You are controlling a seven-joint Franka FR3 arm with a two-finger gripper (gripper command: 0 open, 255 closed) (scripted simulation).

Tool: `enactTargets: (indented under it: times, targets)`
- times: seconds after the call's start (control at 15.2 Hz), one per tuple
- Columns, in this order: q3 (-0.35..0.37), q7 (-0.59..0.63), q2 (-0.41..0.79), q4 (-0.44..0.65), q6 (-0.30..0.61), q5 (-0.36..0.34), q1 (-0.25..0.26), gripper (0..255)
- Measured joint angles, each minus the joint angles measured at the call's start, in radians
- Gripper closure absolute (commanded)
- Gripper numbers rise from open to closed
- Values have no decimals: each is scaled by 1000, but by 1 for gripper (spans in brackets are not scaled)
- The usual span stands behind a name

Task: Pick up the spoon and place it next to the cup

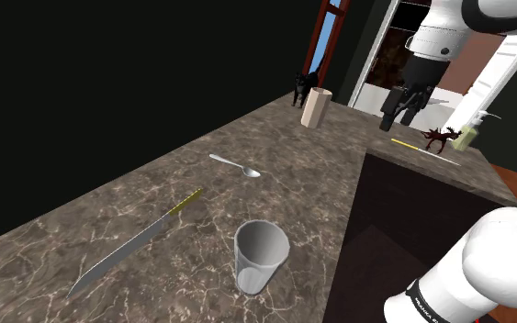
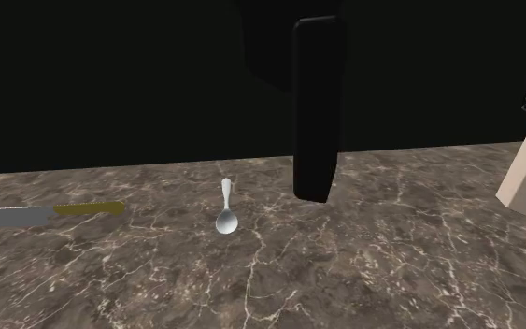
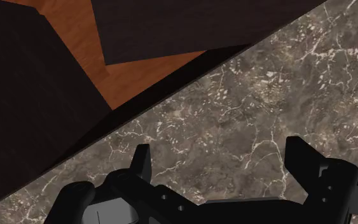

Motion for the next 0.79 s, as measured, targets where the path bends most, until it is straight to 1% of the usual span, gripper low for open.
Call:
enactTargets:
  times: [0.07,0.26,0.79]
  targets:
    - [0,0,0,0,0,0,0,0]
    - [3,2,39,-25,75,15,13,0]
    - [23,1,222,-61,347,73,66,0]
